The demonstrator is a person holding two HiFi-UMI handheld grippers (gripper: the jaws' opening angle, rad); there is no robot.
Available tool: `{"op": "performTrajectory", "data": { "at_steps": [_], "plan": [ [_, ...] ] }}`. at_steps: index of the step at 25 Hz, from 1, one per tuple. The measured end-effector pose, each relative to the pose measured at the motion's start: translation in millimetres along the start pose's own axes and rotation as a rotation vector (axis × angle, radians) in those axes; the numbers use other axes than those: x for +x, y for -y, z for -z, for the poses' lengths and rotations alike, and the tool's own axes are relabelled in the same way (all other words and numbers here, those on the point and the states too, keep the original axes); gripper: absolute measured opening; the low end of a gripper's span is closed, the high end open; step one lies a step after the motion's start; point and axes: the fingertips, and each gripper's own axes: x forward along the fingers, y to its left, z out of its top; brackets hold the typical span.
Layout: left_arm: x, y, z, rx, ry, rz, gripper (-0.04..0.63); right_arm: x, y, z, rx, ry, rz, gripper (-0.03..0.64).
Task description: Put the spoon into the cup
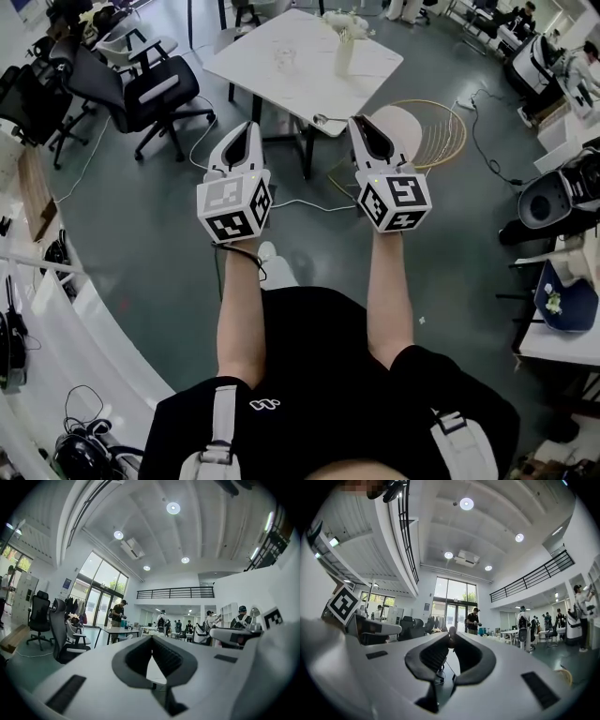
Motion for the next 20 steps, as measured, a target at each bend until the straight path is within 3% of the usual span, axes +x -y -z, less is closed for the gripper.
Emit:
{"op": "performTrajectory", "data": {
  "at_steps": [6, 14, 18, 20],
  "plan": [
    [23, -14, 3, -0.034, 0.033, 0.003, 0.015, 22, 5, -2, -0.059, 0.013, -0.01, 0.046],
    [92, -37, 7, -0.038, 0.042, 0.033, 0.015, 80, 42, 9, -0.068, 0.022, 0.028, 0.046],
    [135, -49, 26, 0.093, -0.028, 0.028, 0.015, 120, 56, 36, -0.035, -0.001, 0.04, 0.046],
    [160, -56, 32, 0.123, -0.058, 0.035, 0.015, 144, 65, 49, -0.009, -0.014, 0.047, 0.046]
  ]
}}
